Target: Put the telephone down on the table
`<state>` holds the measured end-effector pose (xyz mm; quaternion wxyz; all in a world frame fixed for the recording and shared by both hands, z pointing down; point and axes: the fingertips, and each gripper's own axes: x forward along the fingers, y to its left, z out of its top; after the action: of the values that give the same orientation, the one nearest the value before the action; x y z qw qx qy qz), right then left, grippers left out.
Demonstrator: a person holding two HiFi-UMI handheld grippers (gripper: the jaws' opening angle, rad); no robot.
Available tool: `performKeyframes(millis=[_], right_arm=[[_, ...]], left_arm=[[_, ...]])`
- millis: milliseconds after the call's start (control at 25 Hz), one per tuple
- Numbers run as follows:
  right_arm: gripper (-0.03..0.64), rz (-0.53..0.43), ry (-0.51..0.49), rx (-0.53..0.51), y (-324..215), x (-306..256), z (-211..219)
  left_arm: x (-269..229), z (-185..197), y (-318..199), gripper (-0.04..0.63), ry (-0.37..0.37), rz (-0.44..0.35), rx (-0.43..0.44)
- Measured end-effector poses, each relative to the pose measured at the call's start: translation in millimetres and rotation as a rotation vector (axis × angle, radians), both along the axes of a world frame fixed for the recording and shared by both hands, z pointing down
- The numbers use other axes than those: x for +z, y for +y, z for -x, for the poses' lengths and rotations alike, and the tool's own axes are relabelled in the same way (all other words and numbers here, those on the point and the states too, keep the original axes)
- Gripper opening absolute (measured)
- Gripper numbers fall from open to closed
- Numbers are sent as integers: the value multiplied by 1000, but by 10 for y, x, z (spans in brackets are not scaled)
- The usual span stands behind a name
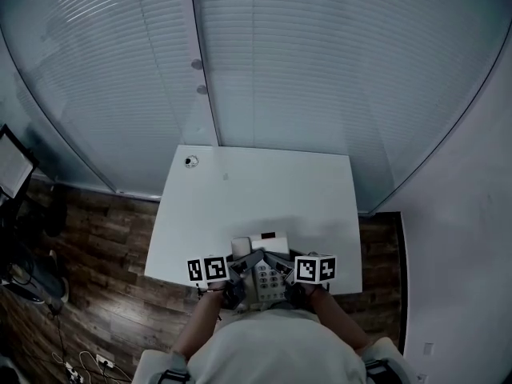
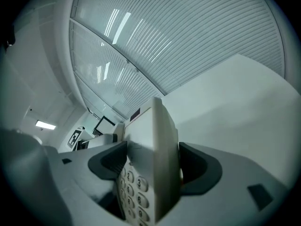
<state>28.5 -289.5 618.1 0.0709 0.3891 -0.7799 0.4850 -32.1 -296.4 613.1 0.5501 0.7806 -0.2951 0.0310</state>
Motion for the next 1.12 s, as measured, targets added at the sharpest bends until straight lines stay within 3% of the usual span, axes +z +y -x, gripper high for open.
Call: performKeyframes(millis=[1120], right_arm=[[350,61,6,-39,-950,511,-215]], left_arm=[[521,-211,-925,433,-17,80,-49]])
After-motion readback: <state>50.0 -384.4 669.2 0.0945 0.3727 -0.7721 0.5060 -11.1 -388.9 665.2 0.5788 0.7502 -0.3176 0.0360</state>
